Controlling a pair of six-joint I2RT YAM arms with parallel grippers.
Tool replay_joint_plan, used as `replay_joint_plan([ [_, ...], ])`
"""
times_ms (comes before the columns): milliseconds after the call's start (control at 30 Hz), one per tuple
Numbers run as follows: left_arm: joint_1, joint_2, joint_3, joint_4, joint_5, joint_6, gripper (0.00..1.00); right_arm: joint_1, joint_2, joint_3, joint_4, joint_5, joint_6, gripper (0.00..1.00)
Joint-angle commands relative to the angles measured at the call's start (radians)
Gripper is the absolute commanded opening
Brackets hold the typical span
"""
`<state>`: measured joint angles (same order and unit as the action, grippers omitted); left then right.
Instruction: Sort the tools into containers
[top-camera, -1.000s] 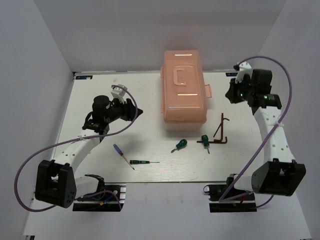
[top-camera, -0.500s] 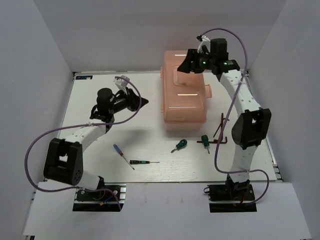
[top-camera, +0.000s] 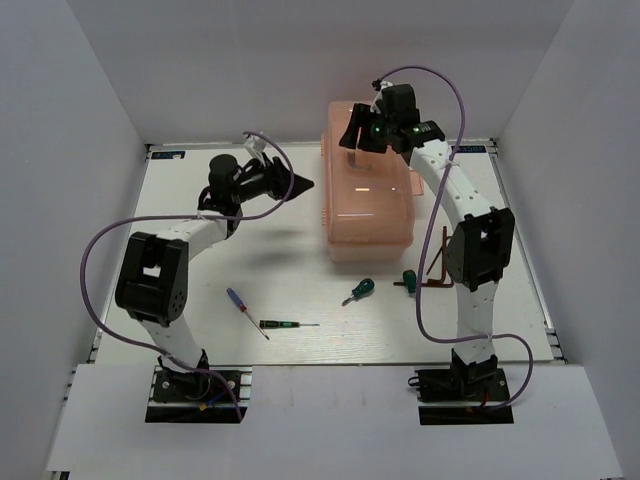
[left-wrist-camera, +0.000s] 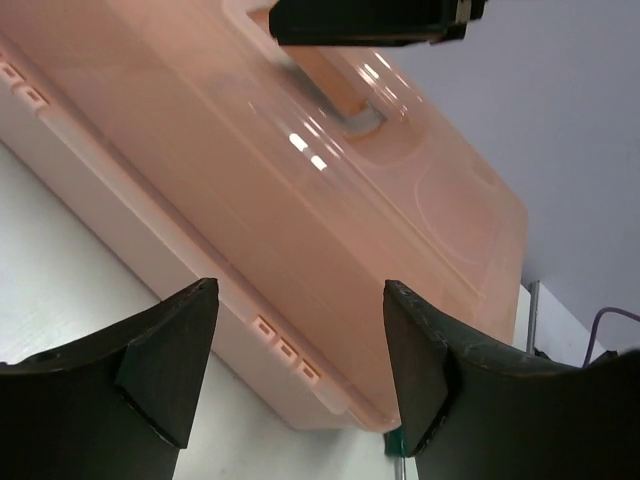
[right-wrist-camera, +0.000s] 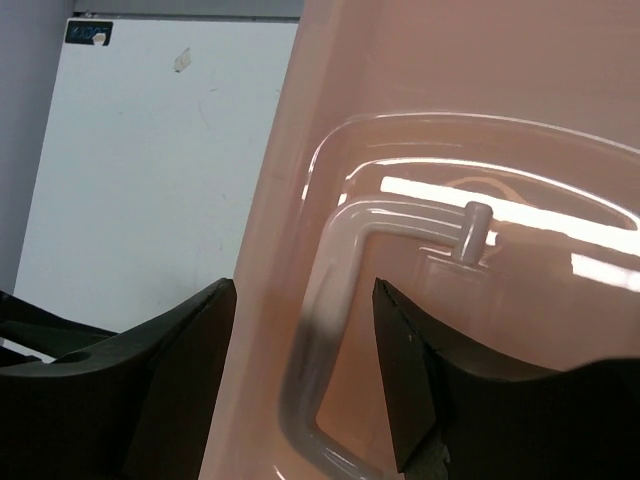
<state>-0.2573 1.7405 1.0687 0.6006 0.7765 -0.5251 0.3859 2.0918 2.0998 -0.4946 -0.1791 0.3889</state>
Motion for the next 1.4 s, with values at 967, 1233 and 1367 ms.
replay_joint_plan([
  [967, -0.132, 0.214, 0.568, -0.429, -0.048, 0.209, 0.75, -0.012, -0.044, 0.029, -0.035, -0.206, 0.186, 0.4],
  [1233, -0.18, 0.27, 0.665, -0.593, -0.166, 0.275, 0.73, -0.039, -0.059, 0.029, -0.025, -0.232, 0.209, 0.4],
  [1367, -0.201, 0.292, 0.731, -0.674, -0.215, 0.287, 0.73, -0.053, -0.059, 0.026, -0.019, -0.25, 0.222, 0.39],
])
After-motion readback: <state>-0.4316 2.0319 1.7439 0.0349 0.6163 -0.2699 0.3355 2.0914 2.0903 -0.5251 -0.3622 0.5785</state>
